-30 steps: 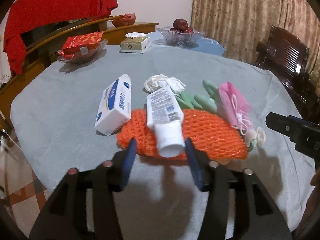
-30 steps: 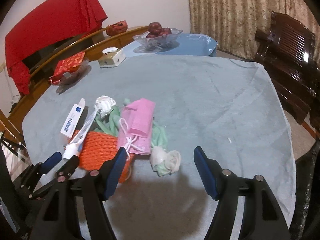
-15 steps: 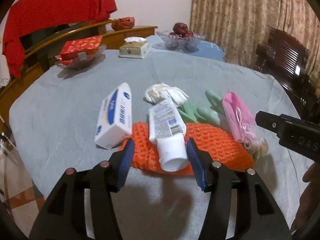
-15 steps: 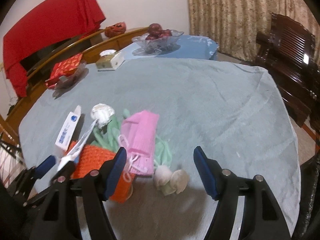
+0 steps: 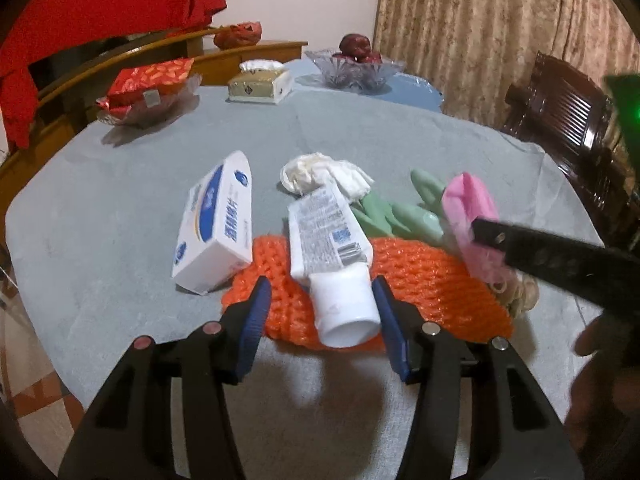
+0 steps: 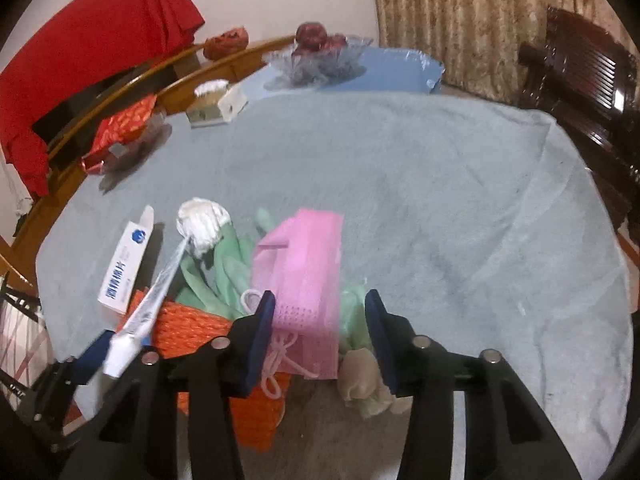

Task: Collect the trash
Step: 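Grasp the white tube with the left tool while the right tool grasps the pink mask, then carry the tube and mask over the black bin and open both tools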

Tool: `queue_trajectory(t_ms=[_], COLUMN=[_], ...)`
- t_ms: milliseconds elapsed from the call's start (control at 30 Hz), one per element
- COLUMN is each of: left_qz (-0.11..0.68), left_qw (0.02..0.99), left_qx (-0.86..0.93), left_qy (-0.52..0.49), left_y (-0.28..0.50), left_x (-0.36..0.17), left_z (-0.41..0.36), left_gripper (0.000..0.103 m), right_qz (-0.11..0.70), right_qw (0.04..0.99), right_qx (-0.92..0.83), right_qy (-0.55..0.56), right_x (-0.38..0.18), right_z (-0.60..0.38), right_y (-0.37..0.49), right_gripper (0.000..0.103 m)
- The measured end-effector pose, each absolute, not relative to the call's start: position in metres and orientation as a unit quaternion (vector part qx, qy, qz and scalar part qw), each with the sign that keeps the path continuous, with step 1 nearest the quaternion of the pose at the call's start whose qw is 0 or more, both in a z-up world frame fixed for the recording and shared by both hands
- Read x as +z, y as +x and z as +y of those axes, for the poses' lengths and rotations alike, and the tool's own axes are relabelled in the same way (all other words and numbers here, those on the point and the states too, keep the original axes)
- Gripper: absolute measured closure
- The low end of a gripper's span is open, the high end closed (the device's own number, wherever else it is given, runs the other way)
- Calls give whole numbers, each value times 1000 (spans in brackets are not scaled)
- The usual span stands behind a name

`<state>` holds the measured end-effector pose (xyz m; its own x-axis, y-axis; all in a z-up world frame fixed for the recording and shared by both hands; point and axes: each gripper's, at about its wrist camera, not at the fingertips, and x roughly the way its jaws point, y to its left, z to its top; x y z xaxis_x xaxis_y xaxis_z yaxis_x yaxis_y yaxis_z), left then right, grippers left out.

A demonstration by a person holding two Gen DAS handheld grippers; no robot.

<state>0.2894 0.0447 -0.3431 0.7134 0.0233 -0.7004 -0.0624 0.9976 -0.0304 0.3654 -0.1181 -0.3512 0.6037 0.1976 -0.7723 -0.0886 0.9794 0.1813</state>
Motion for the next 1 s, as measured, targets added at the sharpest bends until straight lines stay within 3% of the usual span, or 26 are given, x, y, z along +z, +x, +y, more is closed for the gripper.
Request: queue_trajectory(t_ms=[67,133,300,333,367,600,1000], left_qz=[371,370,375,378,381,365,306], left_qw=[928,928,926,925,924,930,951], left_qx=[20,22,29,29,27,21,3], left_qy=[-22,-21,-26,-24,-25,-46,-36], left_y=[286,286,290,291,293,284,244], left_x=[-340,-340,-344,-345,-346,-335,-277], left_z=[42,41,36,35,35,45,31], left_gripper=[51,51,51,54,66,75,75], right_qz=[447,435,409,409,410,414,386], right_qw=[888,894,906,906,905,903,914], right_qx=[92,89,69,66,65,57,50], right_qy=[60,61,85,90,93,100,110], right_x=[-354,-350,-334,-333,-332,-330,-300], right_z=[-115,-119,-143,-147,-151,-171,-194], right_y=[367,361,343,341,340,329,305], right_gripper=[89,97,98,98,98,98,98])
